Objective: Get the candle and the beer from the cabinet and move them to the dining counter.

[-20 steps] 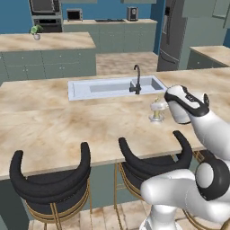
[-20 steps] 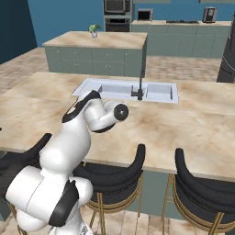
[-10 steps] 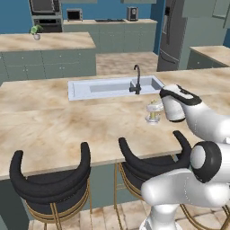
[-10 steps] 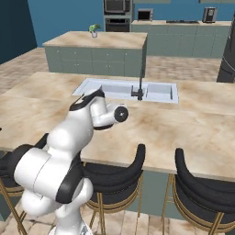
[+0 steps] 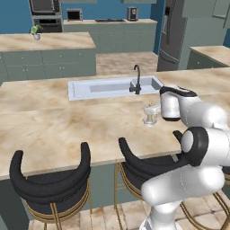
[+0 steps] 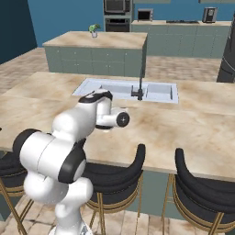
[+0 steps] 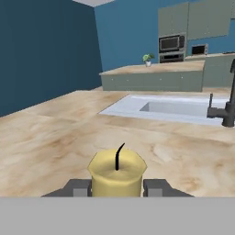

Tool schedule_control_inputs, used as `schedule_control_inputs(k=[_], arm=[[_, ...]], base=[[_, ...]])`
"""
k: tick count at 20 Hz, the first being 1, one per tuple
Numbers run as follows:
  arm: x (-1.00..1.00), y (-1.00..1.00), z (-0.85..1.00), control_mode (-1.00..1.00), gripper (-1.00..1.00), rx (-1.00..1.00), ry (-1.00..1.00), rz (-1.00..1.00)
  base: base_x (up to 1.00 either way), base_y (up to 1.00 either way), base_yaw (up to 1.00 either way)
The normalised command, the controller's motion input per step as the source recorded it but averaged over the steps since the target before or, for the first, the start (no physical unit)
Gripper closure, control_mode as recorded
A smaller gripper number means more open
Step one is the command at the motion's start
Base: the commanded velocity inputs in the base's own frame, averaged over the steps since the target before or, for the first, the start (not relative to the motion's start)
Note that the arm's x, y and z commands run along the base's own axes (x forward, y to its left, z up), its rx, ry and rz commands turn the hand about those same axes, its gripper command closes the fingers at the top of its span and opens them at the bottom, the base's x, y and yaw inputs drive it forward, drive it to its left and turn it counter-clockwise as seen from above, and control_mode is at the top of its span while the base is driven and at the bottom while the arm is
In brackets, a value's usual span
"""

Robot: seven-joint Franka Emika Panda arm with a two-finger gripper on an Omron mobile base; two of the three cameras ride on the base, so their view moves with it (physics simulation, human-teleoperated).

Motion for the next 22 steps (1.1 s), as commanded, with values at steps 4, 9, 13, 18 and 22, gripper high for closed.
schedule_control_inputs(k=[4, 9, 13, 18, 22], arm=[[0.09, 0.00, -0.21, -1.00, 1.00, 0.02, -0.01, 0.00], [0.12, 0.00, -0.15, -1.00, 1.00, 0.01, 0.00, 0.00], [0.09, 0.00, -0.10, -1.00, 1.00, 0.01, 0.00, 0.00], [0.06, 0.00, -0.07, -1.00, 1.00, 0.01, 0.00, 0.00], [0.03, 0.00, -0.11, -1.00, 1.00, 0.00, 0.00, 0.00]], base=[[0.00, 0.00, 0.00], [0.00, 0.00, 0.00], [0.00, 0.00, 0.00], [0.00, 0.00, 0.00], [0.00, 0.00, 0.00]])
